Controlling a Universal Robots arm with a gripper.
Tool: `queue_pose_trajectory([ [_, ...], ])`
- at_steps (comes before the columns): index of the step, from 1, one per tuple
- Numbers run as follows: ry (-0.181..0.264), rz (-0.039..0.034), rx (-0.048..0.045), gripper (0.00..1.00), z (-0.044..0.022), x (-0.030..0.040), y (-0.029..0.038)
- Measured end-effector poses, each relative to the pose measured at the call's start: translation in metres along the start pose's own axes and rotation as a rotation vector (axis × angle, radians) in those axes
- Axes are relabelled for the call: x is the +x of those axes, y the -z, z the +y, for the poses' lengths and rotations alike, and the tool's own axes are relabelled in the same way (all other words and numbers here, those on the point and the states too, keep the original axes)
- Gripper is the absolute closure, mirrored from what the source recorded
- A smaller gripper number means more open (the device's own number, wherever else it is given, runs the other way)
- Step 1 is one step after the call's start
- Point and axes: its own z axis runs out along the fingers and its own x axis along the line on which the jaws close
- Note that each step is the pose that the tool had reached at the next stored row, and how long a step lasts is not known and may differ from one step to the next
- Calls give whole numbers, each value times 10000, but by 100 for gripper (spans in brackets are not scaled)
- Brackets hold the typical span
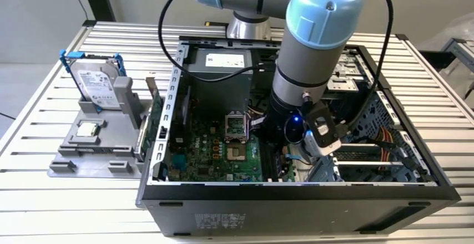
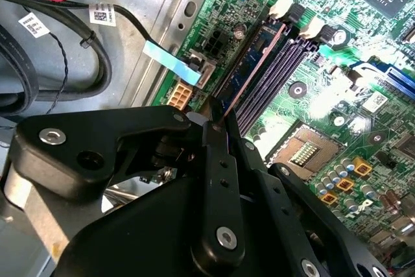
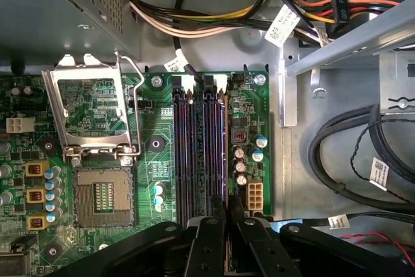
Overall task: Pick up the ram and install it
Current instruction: 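Insert the ram into the slot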
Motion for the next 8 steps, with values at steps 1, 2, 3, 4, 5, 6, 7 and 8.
queue_pose_trajectory([
  [1,0,0,0,100,0,0,-3],
  [2,3,0,-1,100,0,0,-7],
  [3,10,1,-1,100,0,0,-9],
  [4,18,1,1,100,0,0,-9],
  [5,27,2,0,100,0,1,-11],
  [6,35,1,-1,100,0,1,-12],
  [7,38,2,-1,100,0,1,-13],
  [8,39,2,-2,100,0,1,-15],
])
